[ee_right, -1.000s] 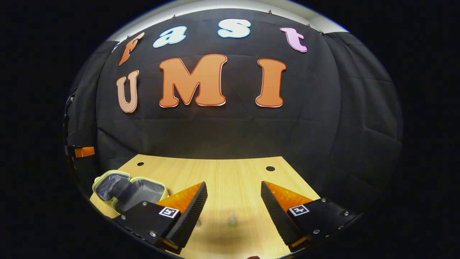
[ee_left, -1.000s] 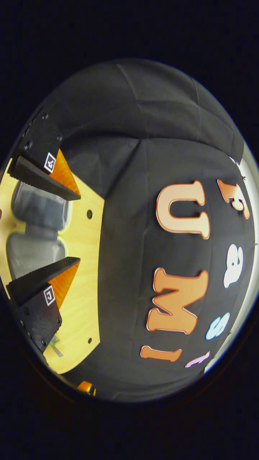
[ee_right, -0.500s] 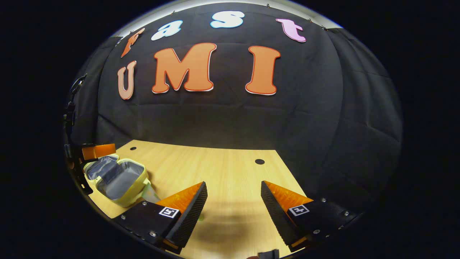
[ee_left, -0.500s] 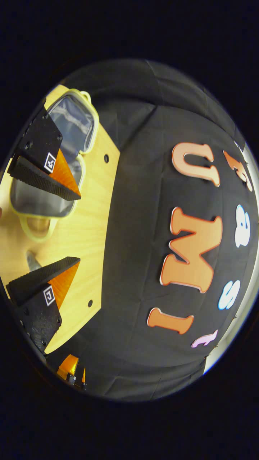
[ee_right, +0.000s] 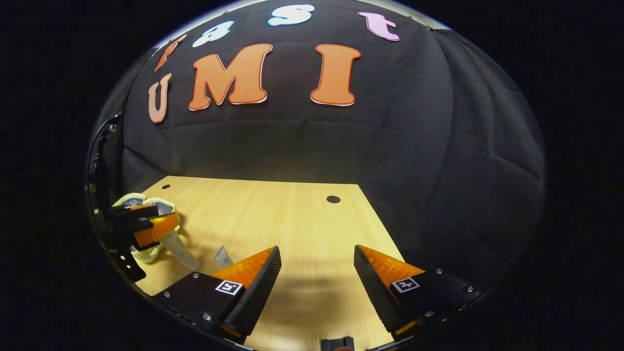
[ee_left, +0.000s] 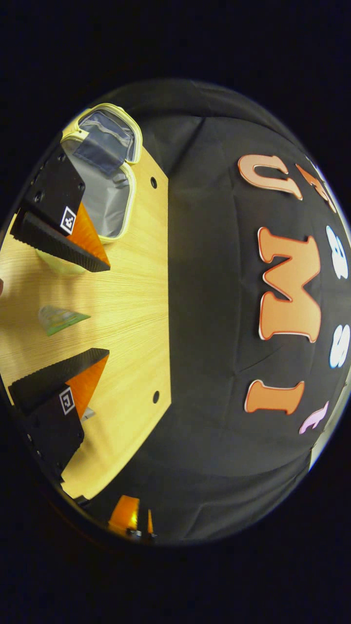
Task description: First open the suitcase, pack the skin care products into it, and then close the suitcase.
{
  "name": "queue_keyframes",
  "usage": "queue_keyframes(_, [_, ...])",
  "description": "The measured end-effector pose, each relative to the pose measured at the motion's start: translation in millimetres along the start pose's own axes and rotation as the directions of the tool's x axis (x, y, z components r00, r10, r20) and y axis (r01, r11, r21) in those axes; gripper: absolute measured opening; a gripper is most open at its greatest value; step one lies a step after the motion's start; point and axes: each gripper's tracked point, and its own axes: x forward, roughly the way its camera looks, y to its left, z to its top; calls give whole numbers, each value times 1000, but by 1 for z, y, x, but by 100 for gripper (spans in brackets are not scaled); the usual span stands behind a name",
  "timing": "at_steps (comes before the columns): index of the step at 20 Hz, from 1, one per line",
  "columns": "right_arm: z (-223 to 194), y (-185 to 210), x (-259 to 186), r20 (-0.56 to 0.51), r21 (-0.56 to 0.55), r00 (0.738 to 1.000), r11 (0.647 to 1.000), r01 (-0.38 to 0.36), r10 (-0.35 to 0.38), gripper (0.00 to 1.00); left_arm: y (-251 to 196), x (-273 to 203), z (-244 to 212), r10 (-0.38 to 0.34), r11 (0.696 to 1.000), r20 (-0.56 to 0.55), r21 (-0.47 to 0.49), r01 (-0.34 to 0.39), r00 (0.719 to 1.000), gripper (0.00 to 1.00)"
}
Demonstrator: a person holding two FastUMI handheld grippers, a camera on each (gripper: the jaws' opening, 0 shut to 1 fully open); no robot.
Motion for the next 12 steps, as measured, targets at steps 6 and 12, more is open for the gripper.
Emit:
queue_keyframes(6, [-14, -1, 10, -39, -28, 999, 999, -16, 15, 95, -8, 20, -67, 5, 1000, -80, -2, -5, 997, 97])
queue_keyframes(12, [-16, 15, 9, -53, -53, 997, 997, -51, 48, 96, -2, 30, -91, 51, 998, -106, 37, -48, 993, 36])
